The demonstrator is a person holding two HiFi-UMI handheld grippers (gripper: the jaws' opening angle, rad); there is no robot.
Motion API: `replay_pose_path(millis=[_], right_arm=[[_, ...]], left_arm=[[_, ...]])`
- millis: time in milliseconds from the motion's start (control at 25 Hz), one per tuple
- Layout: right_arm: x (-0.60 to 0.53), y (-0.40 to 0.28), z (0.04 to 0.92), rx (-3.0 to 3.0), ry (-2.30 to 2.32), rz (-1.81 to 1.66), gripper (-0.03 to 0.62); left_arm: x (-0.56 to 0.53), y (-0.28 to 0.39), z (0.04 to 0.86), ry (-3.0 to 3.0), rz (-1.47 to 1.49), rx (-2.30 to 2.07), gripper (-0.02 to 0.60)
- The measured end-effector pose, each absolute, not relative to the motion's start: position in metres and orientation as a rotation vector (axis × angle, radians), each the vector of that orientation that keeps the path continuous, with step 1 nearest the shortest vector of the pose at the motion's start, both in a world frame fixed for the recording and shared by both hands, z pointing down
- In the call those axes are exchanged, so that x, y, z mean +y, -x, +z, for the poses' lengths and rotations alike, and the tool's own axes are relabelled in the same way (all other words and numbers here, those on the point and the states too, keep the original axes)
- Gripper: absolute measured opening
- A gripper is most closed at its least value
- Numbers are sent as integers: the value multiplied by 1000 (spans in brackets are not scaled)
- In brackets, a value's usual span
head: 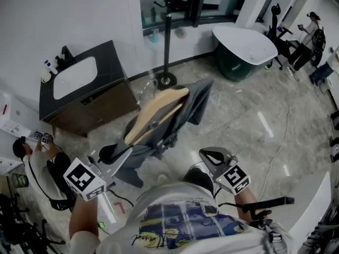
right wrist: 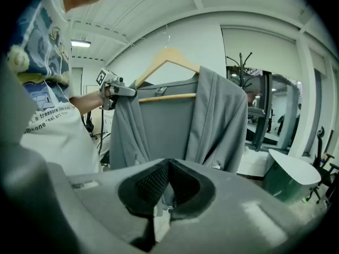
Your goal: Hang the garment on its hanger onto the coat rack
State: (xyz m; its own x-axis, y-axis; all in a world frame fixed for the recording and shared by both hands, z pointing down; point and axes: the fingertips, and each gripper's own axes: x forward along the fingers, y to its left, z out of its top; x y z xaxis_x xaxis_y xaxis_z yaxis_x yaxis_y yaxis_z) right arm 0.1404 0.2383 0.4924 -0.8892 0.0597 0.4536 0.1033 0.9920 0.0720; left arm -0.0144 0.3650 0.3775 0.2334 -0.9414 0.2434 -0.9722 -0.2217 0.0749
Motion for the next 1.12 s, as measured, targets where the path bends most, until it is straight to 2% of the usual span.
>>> replay_pose_path(millis=[280,560,920,1120], right_arm=[[233,-140,497,-2653,118,-116,1],[181,-131,509,-2661,119,-48,2],[54,-97,496,-2750,136,-4,3],[-24,-97,500,-2719,116,32,43]], left_arm=[[353,15,385,-2302,220,-1763,42],[294,21,382,-2322,250,-1725,42],[163,47,366,-2318,243,-1703,41],[75,69,355,-2332,230,-1700,43]])
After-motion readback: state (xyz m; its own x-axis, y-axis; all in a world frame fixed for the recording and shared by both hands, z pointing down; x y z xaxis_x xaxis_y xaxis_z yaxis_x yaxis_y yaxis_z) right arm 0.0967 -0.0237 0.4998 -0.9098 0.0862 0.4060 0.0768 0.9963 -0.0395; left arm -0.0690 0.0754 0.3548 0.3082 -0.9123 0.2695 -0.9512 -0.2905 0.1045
